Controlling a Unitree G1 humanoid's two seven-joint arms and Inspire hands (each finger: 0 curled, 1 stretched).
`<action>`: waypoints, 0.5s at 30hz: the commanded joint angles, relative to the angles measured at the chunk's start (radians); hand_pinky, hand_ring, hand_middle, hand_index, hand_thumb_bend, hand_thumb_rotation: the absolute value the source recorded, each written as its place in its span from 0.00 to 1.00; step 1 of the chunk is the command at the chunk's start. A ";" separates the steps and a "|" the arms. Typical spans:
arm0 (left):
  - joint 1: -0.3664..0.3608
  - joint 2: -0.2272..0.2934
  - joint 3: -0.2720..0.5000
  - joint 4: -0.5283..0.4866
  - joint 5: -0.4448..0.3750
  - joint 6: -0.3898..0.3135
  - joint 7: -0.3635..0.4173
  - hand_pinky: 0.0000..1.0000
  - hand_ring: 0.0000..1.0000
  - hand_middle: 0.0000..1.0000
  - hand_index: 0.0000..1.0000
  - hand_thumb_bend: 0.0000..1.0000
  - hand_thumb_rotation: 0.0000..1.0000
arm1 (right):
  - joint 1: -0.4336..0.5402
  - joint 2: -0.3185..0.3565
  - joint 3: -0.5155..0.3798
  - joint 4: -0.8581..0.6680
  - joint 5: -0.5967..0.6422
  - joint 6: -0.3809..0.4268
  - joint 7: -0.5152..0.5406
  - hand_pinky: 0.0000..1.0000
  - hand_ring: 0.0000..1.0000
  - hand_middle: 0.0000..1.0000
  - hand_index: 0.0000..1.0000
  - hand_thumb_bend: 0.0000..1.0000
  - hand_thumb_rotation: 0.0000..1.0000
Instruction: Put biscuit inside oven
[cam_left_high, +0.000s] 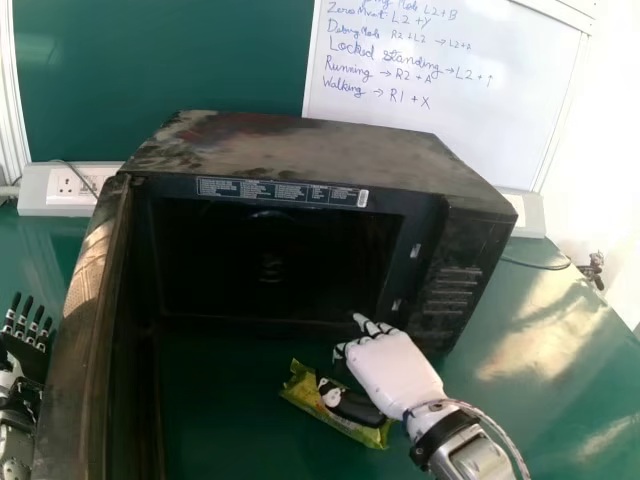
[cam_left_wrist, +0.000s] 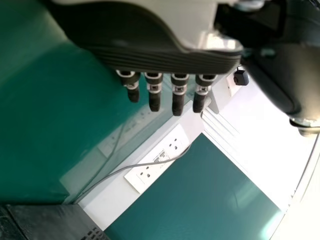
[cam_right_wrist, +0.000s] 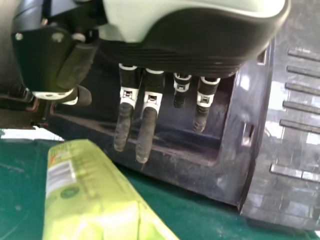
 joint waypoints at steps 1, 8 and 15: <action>0.026 -0.020 -0.007 0.034 0.011 0.032 0.021 0.71 0.75 0.44 0.56 0.49 0.00 | 0.008 0.006 -0.017 -0.019 0.010 0.001 0.001 0.80 0.57 0.48 0.50 0.52 0.00; 0.026 -0.018 -0.004 0.033 0.007 0.038 0.025 0.70 0.74 0.44 0.55 0.50 0.00 | 0.018 0.006 -0.015 -0.042 0.022 0.012 0.079 0.80 0.58 0.48 0.52 0.53 0.00; 0.032 -0.018 -0.004 0.023 0.006 0.041 0.025 0.70 0.74 0.44 0.56 0.50 0.00 | 0.023 -0.025 -0.016 -0.096 0.023 0.048 0.273 0.84 0.76 0.77 0.73 0.82 0.31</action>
